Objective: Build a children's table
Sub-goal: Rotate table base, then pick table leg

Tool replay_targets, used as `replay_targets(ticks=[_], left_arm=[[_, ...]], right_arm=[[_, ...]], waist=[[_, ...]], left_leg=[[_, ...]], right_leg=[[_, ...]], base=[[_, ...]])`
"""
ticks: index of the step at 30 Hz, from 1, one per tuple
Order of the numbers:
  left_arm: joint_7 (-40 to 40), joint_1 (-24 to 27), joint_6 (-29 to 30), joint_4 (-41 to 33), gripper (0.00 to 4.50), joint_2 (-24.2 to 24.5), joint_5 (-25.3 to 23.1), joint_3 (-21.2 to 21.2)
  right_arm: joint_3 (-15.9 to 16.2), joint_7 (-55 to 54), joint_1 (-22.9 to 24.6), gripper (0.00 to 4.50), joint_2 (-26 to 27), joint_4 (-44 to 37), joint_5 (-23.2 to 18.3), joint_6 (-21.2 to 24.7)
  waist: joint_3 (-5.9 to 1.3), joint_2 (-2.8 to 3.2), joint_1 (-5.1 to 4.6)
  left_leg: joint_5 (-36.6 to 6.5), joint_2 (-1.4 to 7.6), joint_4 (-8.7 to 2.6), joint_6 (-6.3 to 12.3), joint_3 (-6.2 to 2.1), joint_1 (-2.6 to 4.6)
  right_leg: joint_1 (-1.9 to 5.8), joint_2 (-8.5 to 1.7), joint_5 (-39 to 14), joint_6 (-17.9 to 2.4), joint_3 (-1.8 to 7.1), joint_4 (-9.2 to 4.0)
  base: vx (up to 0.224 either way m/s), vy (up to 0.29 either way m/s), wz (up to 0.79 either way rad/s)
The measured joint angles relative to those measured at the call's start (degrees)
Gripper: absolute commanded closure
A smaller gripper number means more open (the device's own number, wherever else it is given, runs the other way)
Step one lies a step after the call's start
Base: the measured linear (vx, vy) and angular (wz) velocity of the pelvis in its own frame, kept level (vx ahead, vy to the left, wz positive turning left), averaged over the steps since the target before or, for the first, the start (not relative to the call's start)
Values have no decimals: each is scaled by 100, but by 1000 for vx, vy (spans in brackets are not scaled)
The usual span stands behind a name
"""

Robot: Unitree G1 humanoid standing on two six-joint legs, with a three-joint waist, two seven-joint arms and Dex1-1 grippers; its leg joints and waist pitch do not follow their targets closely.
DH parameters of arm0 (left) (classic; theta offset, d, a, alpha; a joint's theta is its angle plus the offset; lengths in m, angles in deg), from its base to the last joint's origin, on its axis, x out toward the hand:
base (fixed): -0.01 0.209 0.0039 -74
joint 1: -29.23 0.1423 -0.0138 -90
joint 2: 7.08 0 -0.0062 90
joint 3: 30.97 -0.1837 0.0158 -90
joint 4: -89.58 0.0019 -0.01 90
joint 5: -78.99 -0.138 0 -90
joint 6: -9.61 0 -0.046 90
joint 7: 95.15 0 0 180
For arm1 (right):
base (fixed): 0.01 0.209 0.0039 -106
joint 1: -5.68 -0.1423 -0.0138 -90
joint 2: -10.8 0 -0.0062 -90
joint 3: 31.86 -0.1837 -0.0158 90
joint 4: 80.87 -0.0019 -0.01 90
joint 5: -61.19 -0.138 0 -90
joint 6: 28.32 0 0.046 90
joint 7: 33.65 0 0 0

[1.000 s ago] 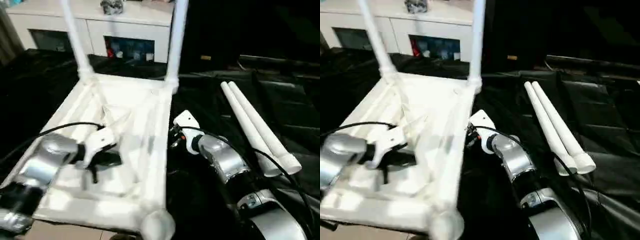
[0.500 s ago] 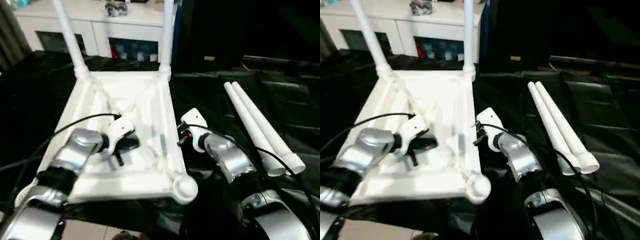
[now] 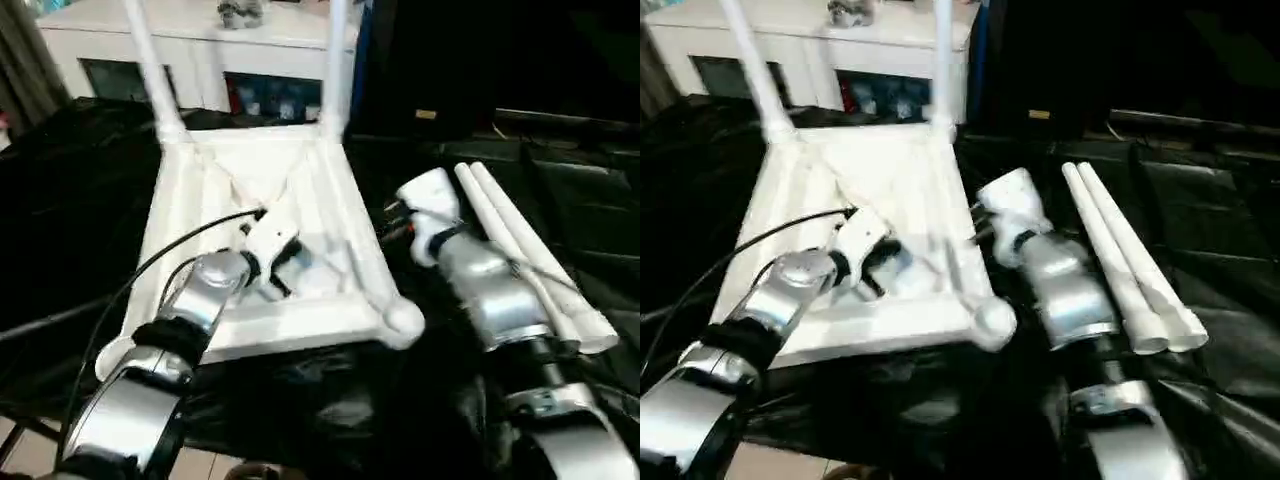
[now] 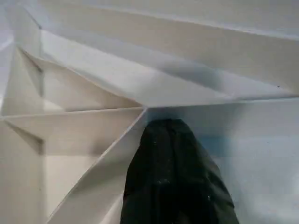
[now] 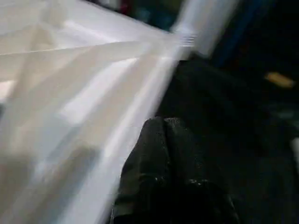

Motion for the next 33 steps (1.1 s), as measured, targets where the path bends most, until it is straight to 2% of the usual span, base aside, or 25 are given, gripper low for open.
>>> replay_targets(ticks=[1,4,7,8,9,10,11,12,15,16,18,20,24,27,28,31,33], left_arm=[[26,0,-29,-3,450,37,-1,-3],[262,131,-219,-353,450,308,-1,23],[401,426,-264,-1047,450,596,149,277],[395,478,-262,-1217,450,674,200,371],[396,525,-215,-1355,450,698,240,430],[407,665,-118,-1694,417,702,397,561],[442,870,94,-2199,409,697,601,666],[510,1053,295,-2627,409,697,760,725],[642,1457,751,-3582,389,679,1072,822],[634,1618,917,-3939,366,641,1180,866],[610,1916,1219,-4663,367,458,1437,827],[589,2004,1435,-4950,362,377,1552,751],[416,2063,1511,-5178,324,234,1556,733],[422,2156,1654,-5351,301,206,1559,676],[432,2173,1748,-5402,283,207,1580,654],[545,2190,2201,-5704,275,277,1759,554],[729,2206,2559,-5984,241,461,1870,450]], right_arm=[[-9,55,45,447,-71,-104,-14,52],[-76,191,365,447,-336,-688,-102,597],[-336,192,489,447,-503,-773,-177,1060],[-444,196,507,419,-521,-825,-221,1166],[-469,190,509,419,-520,-868,-242,1222],[-498,181,510,412,-521,-947,-303,1302],[-522,171,490,406,-533,-962,-339,1381],[-537,146,469,382,-562,-962,-344,1444],[-663,22,397,368,-728,-915,-334,1588],[-691,-68,295,351,-775,-789,-314,1626],[-804,-222,73,338,-960,-449,-262,1705],[-904,-253,-27,326,-1053,-372,-247,1735],[-911,-246,-102,287,-1194,-180,-264,1777],[-921,-246,-211,275,-1326,90,-279,1889],[-967,-240,-249,250,-1360,142,-302,1912],[-1075,-219,-342,240,-1443,263,-340,1944],[-1108,-219,-367,209,-1502,390,-349,1953]], waist=[[0,0,-12],[0,0,-23],[2,4,-35],[3,6,-29],[4,11,-26],[5,21,-24],[5,29,-19],[8,36,-11],[16,56,18],[18,65,15],[19,73,30],[19,73,18],[17,75,-15],[16,81,-65],[15,81,-70],[15,81,-80],[14,83,-88]], left_leg=[[0,1,-5,0,-1,-1],[1,4,-13,3,-3,-10],[0,4,-12,5,0,-16],[-1,4,-12,5,2,-16],[-1,3,-12,5,2,-16],[-1,3,-11,5,3,-13],[-1,3,-10,4,4,-11],[-1,3,-9,4,4,-10],[-1,3,-6,3,5,-7],[-1,3,-5,3,6,-6],[-1,2,-3,3,8,-6],[-1,2,-3,3,8,-4],[-1,3,-3,3,8,1],[0,3,-3,3,8,-1],[0,3,-3,3,9,-1],[0,3,-2,3,8,-1],[0,3,-2,4,9,-2]], right_leg=[[-1,3,-1,1,-1,-8],[-10,8,-4,3,-2,-25],[-11,8,-7,3,0,-35],[-11,8,-7,3,0,-36],[-11,8,-7,3,0,-36],[-8,6,-7,3,1,-35],[-6,6,-6,3,2,-34],[-6,6,-6,3,2,-34],[-4,4,-5,2,2,-26],[-2,4,-5,2,2,-26],[7,1,-4,0,2,-27],[6,1,-3,2,1,-22],[7,2,-13,27,1,-21],[3,2,-11,28,1,-21],[3,2,-9,25,1,-21],[3,2,0,8,1,-21],[3,2,-1,10,1,-23]], base=[[0,0,0],[0,0,0],[0,0,0],[0,0,0],[0,0,0],[0,0,0],[0,0,0],[0,0,0],[0,0,0],[0,0,0],[0,0,0],[0,0,0],[0,0,0],[0,0,0],[0,0,0],[0,0,0],[0,0,0]])
